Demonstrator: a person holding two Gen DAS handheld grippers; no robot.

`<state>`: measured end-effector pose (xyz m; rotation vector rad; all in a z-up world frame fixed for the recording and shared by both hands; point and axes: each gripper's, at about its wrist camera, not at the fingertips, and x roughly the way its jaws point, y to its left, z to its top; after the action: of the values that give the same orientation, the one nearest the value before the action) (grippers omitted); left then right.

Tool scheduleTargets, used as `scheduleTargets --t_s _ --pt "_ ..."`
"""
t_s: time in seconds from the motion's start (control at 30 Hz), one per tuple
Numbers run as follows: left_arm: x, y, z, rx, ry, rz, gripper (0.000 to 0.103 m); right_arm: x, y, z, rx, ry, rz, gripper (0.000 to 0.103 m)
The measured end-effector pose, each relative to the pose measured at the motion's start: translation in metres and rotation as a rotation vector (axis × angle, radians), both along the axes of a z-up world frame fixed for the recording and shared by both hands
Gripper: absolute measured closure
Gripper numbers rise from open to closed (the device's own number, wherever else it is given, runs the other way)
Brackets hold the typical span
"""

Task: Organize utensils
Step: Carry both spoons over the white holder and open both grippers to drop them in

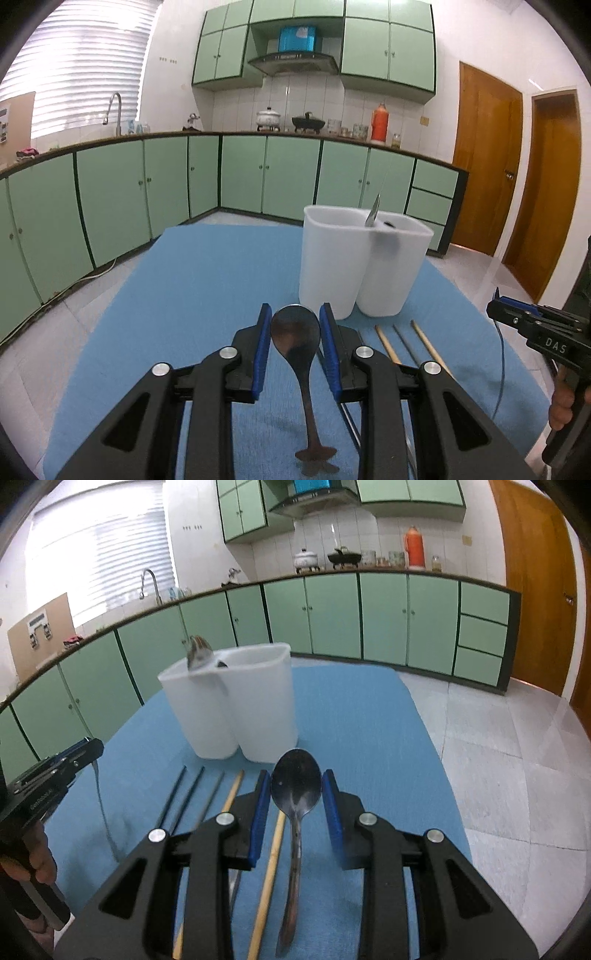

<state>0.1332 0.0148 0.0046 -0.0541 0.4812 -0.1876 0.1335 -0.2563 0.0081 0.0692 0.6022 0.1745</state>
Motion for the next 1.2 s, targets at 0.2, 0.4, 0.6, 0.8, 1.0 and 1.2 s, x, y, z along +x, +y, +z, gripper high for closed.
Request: scheduleTargets --t_s 0.2,0.4,0.6,0.8,1.0,1.2 --pt "-0.005 0.005 0.008 -0.019 -0.044 0.0 0.077 -0.003 -0.001 0.014 0.007 -0.048 0.001 0.076" --pt "-0.008 0.005 0.016 -0.036 -0.08 0.003 0.077 -0.001 0.004 0.028 0.009 -0.09 -0.001 0.076" --pt "-0.007 0.006 0.033 -0.046 -0.131 0.003 0.077 0.007 0.008 0.051 0.009 -0.154 0.009 0.076" --pt "0.005 0.004 0.069 -0.048 -0.221 0.007 0.077 0.024 0.012 0.083 0.021 -0.233 0.019 0.076" --pt "0.029 -0.004 0.109 -0.067 -0.307 -0.004 0.077 0.051 0.019 0.112 0.024 -0.308 0.026 0.076" --pt "0.068 -0.019 0.133 -0.076 -0.355 -0.014 0.077 0.088 0.022 0.129 0.029 -0.368 0.007 0.076"
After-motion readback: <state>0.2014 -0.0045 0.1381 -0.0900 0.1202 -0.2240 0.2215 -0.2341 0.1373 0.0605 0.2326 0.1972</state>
